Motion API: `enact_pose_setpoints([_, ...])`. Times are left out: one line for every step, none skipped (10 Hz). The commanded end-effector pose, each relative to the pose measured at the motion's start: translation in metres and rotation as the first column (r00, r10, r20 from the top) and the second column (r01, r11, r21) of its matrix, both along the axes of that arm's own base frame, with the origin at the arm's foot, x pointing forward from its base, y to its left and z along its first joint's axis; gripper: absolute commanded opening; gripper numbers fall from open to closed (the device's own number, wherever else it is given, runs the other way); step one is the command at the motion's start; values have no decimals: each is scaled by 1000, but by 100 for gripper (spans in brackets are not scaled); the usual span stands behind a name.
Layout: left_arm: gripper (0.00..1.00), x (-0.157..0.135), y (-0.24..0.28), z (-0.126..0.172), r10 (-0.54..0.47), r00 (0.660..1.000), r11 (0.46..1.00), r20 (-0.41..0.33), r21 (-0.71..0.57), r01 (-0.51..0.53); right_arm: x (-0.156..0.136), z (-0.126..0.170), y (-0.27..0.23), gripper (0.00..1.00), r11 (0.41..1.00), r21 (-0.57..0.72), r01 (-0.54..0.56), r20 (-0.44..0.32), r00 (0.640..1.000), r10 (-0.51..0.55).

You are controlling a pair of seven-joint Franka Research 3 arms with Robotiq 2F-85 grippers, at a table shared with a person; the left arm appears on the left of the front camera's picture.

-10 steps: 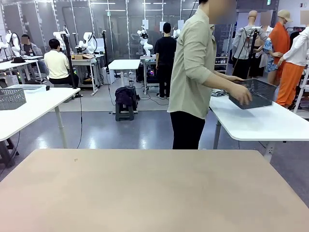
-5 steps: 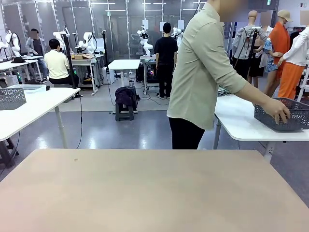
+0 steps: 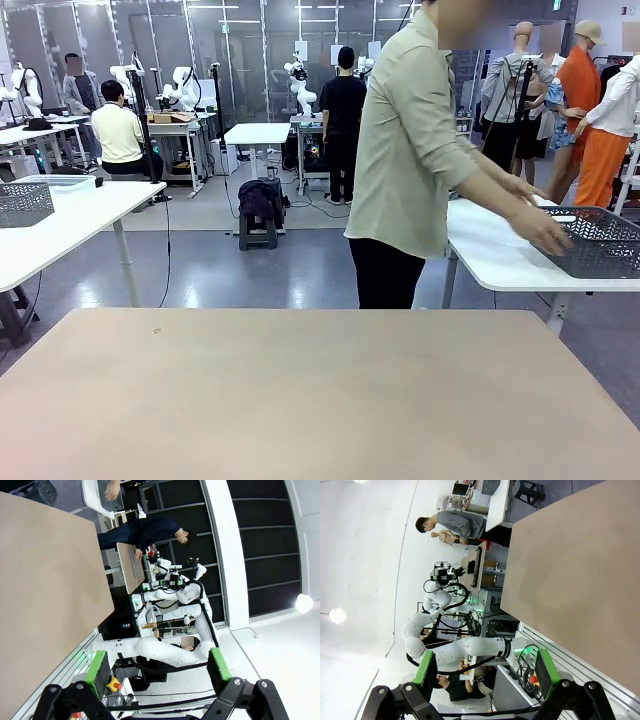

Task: Fold the towels and place them in the basket.
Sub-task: When a person lays out a Towel with hook on the table, fold it in half twice.

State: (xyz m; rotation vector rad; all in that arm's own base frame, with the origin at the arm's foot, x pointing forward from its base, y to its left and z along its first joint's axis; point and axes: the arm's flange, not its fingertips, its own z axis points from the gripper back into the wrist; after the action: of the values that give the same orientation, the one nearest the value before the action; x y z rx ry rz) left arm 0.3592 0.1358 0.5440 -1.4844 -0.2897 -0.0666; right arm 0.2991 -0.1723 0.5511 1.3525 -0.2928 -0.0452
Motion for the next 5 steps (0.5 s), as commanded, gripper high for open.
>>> enact_pose_setpoints([100,0,-1,0,0,1000,1000,1,-4,0,0,1,0,100,1000,0,1,2,1000,-1])
enact_pose_setpoints([100,0,-1,0,0,1000,1000,1,-4,0,0,1,0,100,1000,0,1,2,1000,-1])
enact_pose_setpoints([100,0,-1,0,0,1000,1000,1,-4,0,0,1,0,100,1000,0,1,2,1000,-1])
enact_pose_setpoints([100,0,-1,0,0,1000,1000,1,-4,0,0,1,0,100,1000,0,1,2,1000,-1])
enact_pose_setpoints([100,0,-1,0,0,1000,1000,1,-4,0,0,1,0,100,1000,0,1,2,1000,-1])
